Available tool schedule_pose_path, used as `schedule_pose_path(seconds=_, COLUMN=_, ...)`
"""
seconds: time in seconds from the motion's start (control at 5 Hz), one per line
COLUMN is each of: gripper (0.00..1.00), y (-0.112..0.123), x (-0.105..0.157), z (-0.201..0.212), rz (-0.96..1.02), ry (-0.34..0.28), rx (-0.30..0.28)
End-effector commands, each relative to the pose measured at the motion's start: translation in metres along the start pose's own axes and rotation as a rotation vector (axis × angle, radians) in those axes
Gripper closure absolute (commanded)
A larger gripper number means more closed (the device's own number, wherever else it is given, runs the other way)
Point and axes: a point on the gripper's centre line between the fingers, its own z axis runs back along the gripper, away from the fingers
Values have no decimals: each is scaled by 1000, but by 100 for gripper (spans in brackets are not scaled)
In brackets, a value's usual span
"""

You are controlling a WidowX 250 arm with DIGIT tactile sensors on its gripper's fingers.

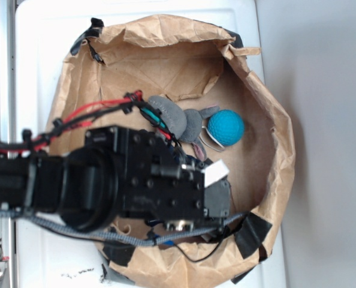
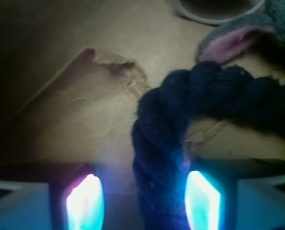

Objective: Grab the blue rope.

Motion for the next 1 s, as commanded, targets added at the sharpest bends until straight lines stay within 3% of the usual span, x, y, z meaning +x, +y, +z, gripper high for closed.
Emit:
schedule_pose_path(seconds=0.0, gripper=100, y=-1, x=14, z=45, rz=-4, ry=73, rx=-67)
schedule_pose_path(seconds=0.2, gripper=100, y=4, x=18, z=62, rz=-1, ry=112, rx=-90)
schedule_pose_path(seconds=0.4, gripper=100, y=8, x=22, z=98, rz=15, ry=112, rx=-108)
schedule_pose_path(seconds=0.6, gripper=100, y=14, x=23, z=130, rz=38, ry=11, rx=-118)
schedule_pose_path(seconds=0.8, gripper=100, y=25, x=23, z=163, rz=68, ry=-77, rx=-171)
